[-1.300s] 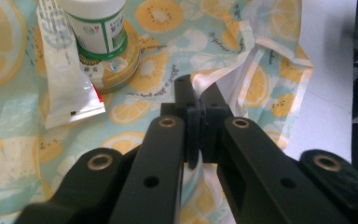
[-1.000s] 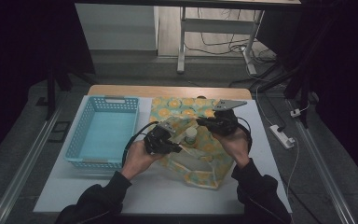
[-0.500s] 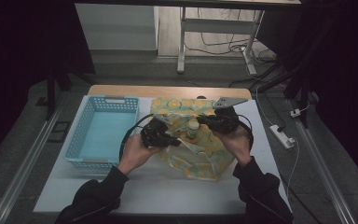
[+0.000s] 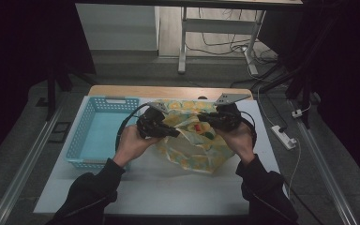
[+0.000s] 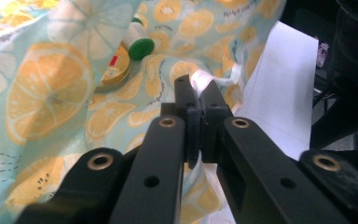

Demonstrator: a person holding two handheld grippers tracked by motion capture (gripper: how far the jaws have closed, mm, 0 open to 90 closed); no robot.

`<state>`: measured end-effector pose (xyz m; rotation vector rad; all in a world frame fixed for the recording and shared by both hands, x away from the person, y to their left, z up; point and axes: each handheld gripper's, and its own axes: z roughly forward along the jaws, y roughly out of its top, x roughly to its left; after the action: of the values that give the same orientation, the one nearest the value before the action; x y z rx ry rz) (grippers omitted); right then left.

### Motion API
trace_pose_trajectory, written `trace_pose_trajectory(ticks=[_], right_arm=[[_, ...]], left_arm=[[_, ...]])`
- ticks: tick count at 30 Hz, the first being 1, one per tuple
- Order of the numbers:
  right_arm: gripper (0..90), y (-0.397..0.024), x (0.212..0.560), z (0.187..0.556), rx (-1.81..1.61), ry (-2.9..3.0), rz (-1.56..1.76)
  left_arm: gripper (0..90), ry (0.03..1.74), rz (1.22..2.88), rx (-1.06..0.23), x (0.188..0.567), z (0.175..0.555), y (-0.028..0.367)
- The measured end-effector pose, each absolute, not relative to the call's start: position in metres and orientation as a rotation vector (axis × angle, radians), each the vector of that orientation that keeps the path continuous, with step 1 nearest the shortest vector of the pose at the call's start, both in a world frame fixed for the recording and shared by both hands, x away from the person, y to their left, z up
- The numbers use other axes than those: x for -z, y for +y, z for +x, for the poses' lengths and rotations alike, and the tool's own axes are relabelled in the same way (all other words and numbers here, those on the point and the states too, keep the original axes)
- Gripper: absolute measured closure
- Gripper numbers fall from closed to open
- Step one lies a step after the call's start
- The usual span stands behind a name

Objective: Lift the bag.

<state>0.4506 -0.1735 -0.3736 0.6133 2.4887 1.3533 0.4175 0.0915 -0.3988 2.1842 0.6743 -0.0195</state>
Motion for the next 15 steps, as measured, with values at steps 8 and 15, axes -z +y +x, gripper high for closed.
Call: trace_pose_trajectory(ticks=[8,15], right_arm=[[89.9,-0.174,0.361,0.45,-1.389,2.505,0.587],[90.0,-0.172,0.347,0.451,-1.398,2.499,0.593]], left_arm=[[89.0,0.681,2.151,0.03,0.385,0.425,0.097],[89.1,0.68,2.115,0.025,0.367,0.431,0.103]])
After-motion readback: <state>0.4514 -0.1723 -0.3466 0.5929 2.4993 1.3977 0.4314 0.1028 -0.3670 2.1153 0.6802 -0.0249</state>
